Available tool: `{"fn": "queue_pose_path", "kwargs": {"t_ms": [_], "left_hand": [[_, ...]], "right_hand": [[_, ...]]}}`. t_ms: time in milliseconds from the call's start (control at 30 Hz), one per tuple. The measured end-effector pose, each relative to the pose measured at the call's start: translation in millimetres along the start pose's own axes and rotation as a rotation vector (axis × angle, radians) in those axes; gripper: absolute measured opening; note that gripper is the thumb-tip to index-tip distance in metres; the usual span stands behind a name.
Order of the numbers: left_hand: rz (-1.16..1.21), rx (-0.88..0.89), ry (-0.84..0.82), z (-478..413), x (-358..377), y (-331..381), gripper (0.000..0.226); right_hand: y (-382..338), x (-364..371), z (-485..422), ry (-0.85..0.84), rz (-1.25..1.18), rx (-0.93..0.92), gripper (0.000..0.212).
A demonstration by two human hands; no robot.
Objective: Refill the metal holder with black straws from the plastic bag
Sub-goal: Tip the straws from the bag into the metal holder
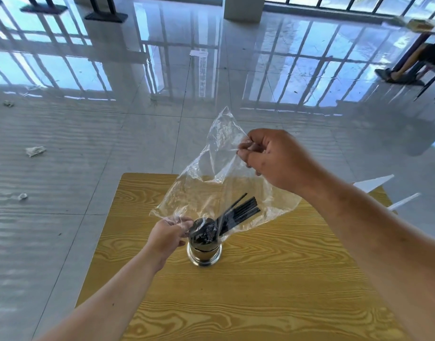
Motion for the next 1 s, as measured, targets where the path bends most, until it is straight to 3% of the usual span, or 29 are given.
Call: {"fn": "queue_pose_path", "kwargs": {"t_ms": [400,600,800,1000], "left_hand": [[0.06,0.001,-0.035,2,5,0,0.012],[0.023,0.054,-0.064,5,6,4,0.018],[-0.008,0.022,-0.002,2,7,0,0.019],[-0.25,-0.048,0.057,0,5,-3,0.035]], "right_hand": [[-28,-16,-6,0.041,0.013,-0.027,0.008],[-36,-14,-7,0.049,0.03,-0.022,0.015],[-33,-19,-7,0.063,0.037,-0.024,0.011],[-18,-14,-9,0.054,0.041,0.002,0.012]]}}
Point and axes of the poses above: each hand's wrist, its own z-axis away from the middle knuckle, its own x-axis out of the palm, y = z × x, the point moved 1 cm from there along -z, towards the middle knuckle, and after that the axes turned 1 degree about z, right-handed, at the moved point
